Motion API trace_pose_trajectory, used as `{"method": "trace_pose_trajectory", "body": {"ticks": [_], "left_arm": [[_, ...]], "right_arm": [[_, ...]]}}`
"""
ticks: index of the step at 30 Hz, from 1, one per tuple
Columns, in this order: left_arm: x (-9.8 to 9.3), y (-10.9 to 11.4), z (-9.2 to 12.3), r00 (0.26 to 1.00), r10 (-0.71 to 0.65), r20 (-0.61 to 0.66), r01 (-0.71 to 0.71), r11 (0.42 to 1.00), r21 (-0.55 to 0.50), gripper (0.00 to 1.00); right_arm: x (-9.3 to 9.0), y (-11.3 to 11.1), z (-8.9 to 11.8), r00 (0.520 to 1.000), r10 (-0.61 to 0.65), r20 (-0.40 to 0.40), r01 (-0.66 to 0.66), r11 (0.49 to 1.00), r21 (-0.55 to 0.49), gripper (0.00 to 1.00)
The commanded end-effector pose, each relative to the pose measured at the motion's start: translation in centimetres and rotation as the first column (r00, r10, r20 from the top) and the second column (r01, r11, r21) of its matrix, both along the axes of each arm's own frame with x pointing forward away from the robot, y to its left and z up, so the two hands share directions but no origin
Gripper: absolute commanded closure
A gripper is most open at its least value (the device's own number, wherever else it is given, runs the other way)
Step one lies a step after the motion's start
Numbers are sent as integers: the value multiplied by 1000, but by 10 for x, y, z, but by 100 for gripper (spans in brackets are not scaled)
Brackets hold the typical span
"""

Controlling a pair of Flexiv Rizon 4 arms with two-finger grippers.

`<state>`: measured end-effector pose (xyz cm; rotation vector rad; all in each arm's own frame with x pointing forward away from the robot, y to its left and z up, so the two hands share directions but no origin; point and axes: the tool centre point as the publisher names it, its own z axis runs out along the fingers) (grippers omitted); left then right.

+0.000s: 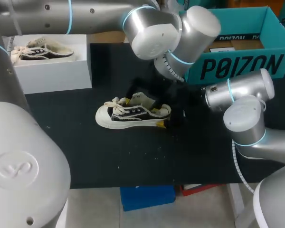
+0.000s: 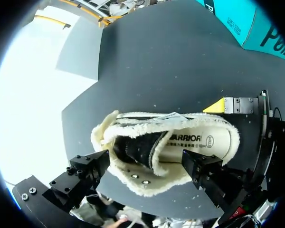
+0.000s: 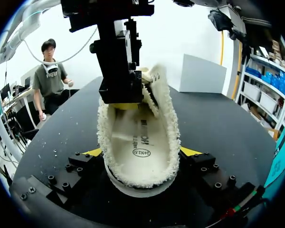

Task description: Take the shoe out of the shoebox, open the shoe tongue, remove and reinsert the insole, then place the shoe into the shoebox

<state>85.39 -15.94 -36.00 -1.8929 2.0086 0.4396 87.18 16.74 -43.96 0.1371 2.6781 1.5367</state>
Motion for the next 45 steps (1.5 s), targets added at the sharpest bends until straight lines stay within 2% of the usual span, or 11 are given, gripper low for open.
{"method": "trace_pose_trajectory", "body": {"ticks": [1, 11, 14, 16, 17, 19, 21, 23, 32, 39, 45], "left_arm": [[-3, 12, -7, 1000, 7, 7, -7, 1000, -15, 0], [4, 23, -11, 999, 33, 14, -33, 999, 2, 0], [8, 22, -8, 999, 35, 19, -35, 999, -4, 26], [10, 21, -6, 999, 28, 21, -28, 1000, -8, 35], [11, 20, -6, 999, 26, 22, -26, 1000, -6, 50], [12, 18, -6, 1000, 18, 21, -18, 1000, -5, 62], [12, 17, -7, 1000, 15, 16, -15, 1000, 0, 91], [12, 16, -9, 1000, 12, 10, -12, 1000, 4, 100], [11, 14, -10, 1000, 4, 4, -4, 1000, 8, 100], [15, 9, 7, 999, -7, 54, 8, 1000, -19, 100], [13, 18, 18, 996, -9, 88, 11, 1000, -20, 100]], "right_arm": [[2, 2, -2, 1000, -2, -1, 2, 1000, -1, 100], [2, 2, -2, 1000, -2, -1, 2, 1000, -1, 100], [2, 2, -2, 1000, -2, -1, 2, 1000, -1, 100], [2, 2, -2, 1000, -2, -1, 2, 1000, -1, 100], [2, 2, -2, 1000, -2, -1, 2, 1000, -1, 100], [2, 2, -2, 1000, -2, -1, 2, 1000, -1, 100], [2, 2, -2, 1000, -2, -1, 2, 1000, -1, 100], [2, 2, -2, 1000, -2, -1, 2, 1000, -1, 100], [2, 2, -2, 1000, -2, -1, 2, 1000, -1, 100], [2, 2, -2, 1000, -2, -1, 2, 1000, -1, 100], [2, 2, -2, 1000, -2, -1, 2, 1000, -1, 100]]}}
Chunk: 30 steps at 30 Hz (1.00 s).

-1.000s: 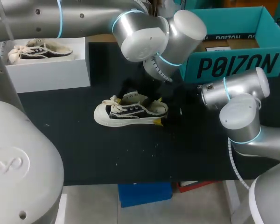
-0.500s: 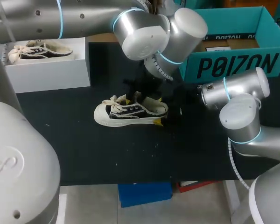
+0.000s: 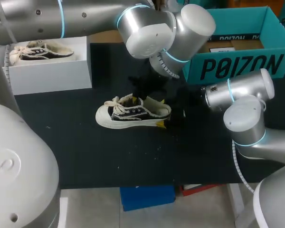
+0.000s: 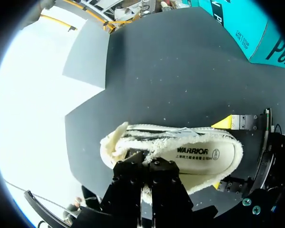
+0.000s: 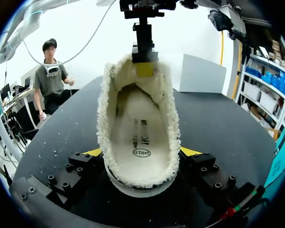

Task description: Take the shoe out of the shoebox, open the shoe tongue, remove and reinsert the insole, then place the shoe into the shoebox

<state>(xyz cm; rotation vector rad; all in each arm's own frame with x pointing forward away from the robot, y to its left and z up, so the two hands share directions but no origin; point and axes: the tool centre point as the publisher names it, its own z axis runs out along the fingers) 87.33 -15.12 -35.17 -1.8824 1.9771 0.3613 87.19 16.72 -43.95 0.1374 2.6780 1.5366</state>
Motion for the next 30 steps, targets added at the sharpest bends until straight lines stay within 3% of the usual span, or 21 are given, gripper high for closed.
{"method": "trace_pose_trajectory", "body": {"ticks": [1, 10, 24, 25, 26, 27, 30], "left_arm": [[-7, 12, 10, 1000, -1, 25, 2, 1000, -8, 100], [-20, 41, 22, 997, 19, 73, -19, 1000, 11, 100], [-35, 89, 6, 990, 115, 78, -121, 990, 75, 100], [-36, 91, 5, 989, 124, 76, -130, 989, 71, 87], [-36, 92, 4, 989, 127, 75, -132, 989, 70, 36], [-37, 94, 4, 988, 134, 77, -139, 988, 64, 0], [-37, 98, 8, 985, 147, 86, -151, 987, 45, 0]], "right_arm": [[2, 2, -2, 1000, -1, -1, 1, 1000, -1, 100], [2, 2, -2, 1000, -1, -1, 1, 1000, -1, 100], [2, 2, -2, 1000, -1, -1, 1, 1000, -1, 100], [2, 2, -2, 1000, -1, -1, 1, 1000, -1, 100], [2, 2, -2, 1000, -1, -1, 1, 1000, -1, 100], [2, 2, -2, 1000, -1, -1, 1, 1000, -1, 100], [2, 2, -2, 1000, -1, -1, 1, 1000, -1, 100]]}}
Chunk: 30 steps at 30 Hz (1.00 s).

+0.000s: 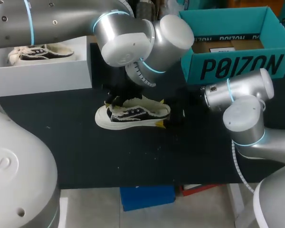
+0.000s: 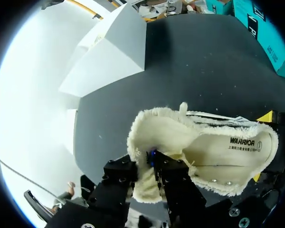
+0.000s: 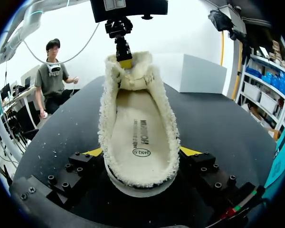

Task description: Take the shoe out of the shoebox, open the shoe tongue, remove and reinsert the insole, then place the shoe into the shoebox

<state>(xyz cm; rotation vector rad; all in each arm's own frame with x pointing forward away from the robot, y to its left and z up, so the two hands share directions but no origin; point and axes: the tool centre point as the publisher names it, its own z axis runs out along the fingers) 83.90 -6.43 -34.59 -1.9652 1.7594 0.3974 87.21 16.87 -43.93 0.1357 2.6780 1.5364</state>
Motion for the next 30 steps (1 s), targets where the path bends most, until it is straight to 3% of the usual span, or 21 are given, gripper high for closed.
{"method": "trace_pose_trajectory", "body": {"ticks": [1, 11, 30], "left_arm": [[-3, 13, 4, 1000, 8, 18, -7, 1000, -28, 0], [-4, 32, 14, 997, 43, 56, -41, 998, -39, 0], [-13, 62, -28, 993, 116, -8, -117, 991, -68, 0]], "right_arm": [[1, 0, -2, 1000, -2, -1, 2, 1000, -1, 100], [1, 0, -2, 1000, -2, -1, 2, 1000, -1, 100], [1, 0, -2, 1000, -2, -1, 2, 1000, -1, 100]]}}
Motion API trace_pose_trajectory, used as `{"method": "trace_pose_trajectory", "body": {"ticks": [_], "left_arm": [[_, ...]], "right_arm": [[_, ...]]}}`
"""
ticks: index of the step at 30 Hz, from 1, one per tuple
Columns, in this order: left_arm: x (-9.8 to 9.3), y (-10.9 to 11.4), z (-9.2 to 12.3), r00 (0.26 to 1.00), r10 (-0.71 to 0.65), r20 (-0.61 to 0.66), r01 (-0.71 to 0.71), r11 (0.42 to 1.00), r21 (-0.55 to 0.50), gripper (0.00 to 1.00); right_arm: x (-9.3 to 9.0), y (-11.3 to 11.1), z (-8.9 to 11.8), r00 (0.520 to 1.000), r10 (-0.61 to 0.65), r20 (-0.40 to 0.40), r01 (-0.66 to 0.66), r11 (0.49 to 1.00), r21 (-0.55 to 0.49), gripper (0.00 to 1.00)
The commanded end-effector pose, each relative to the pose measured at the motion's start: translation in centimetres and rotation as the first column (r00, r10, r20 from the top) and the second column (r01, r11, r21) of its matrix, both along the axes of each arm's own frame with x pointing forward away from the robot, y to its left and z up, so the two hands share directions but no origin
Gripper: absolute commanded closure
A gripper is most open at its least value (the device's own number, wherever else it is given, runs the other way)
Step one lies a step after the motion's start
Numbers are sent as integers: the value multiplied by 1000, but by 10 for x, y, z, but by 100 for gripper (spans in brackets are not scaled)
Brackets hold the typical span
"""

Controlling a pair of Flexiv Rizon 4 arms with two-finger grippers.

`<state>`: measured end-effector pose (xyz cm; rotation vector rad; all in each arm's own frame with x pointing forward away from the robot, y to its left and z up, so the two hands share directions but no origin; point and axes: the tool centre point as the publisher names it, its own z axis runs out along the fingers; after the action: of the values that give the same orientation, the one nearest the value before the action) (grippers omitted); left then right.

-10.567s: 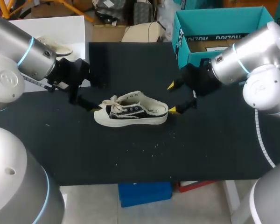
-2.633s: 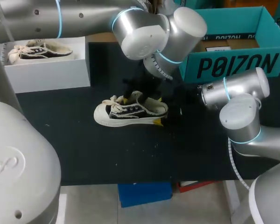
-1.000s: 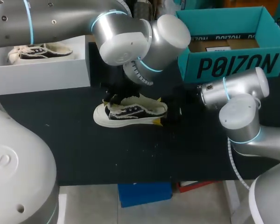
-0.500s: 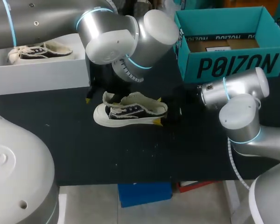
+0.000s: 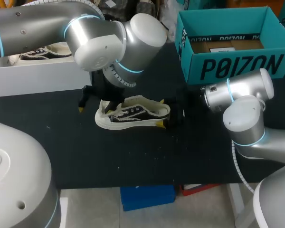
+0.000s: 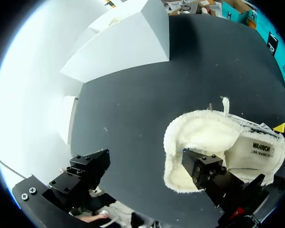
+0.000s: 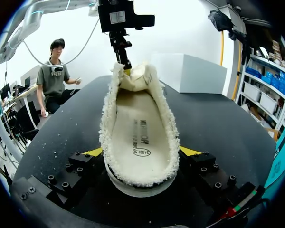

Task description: Take the shoe out of the shoebox, open the shoe tongue, remove and reinsert the insole, then place the shoe into the shoebox

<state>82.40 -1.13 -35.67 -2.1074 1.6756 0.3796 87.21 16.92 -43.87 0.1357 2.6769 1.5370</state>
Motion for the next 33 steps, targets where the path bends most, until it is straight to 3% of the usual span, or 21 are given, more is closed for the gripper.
{"method": "trace_pose_trajectory", "body": {"ticks": [1, 7, 11, 15, 18, 20, 21, 22, 23, 24, 27, 29, 31, 33], "left_arm": [[2, 10, -19, 1000, 8, -17, -8, 1000, -18, 0], [1, 10, -23, 1000, 14, -24, -15, 1000, -27, 0], [2, 8, -15, 1000, -12, -1, 12, 999, -38, 0], [1, 0, 7, 986, -154, 59, 160, 979, -124, 0], [2, -13, 26, 936, -336, 104, 351, 914, -204, 0], [5, -24, 38, 865, -485, 127, 499, 807, -315, 0], [7, -31, 42, 810, -574, 119, 573, 732, -369, 12], [8, -38, 45, 745, -652, 138, 644, 650, -403, 45], [10, -45, 48, 686, -710, 157, 693, 573, -437, 65], [12, -52, 50, 601, -780, 174, 739, 459, -492, 100], [12, -74, 55, 305, -923, 236, 785, 103, -611, 100], [14, -88, 58, 266, -923, 277, 773, 33, -633, 100], [29, -97, 61, 283, -898, 338, 722, -33, -691, 100], [42, -111, 60, 242, -912, 331, 698, -73, -713, 100]], "right_arm": [[1, 0, -3, 1000, -2, -2, 2, 1000, -2, 100], [1, 0, -3, 1000, -2, -2, 2, 1000, -2, 100], [1, 0, -3, 1000, -2, -2, 2, 1000, -2, 100], [1, 0, -3, 1000, -2, -2, 2, 1000, -2, 100], [1, 0, -3, 1000, -2, -2, 2, 1000, -2, 100], [1, 0, -3, 1000, -2, -2, 2, 1000, -2, 100], [1, 0, -3, 1000, -2, -2, 2, 1000, -2, 100], [1, 0, -3, 1000, -2, -2, 2, 1000, -2, 100], [1, 0, -3, 1000, -2, -2, 2, 1000, -2, 100], [1, 0, -3, 1000, -2, -2, 2, 1000, -2, 100], [1, 0, -3, 1000, -2, -2, 2, 1000, -2, 100], [1, 0, -3, 1000, -2, -2, 2, 1000, -2, 100], [1, 0, -3, 1000, -2, -2, 2, 1000, -2, 100], [1, 0, -3, 1000, -2, -2, 2, 1000, -2, 100]]}}
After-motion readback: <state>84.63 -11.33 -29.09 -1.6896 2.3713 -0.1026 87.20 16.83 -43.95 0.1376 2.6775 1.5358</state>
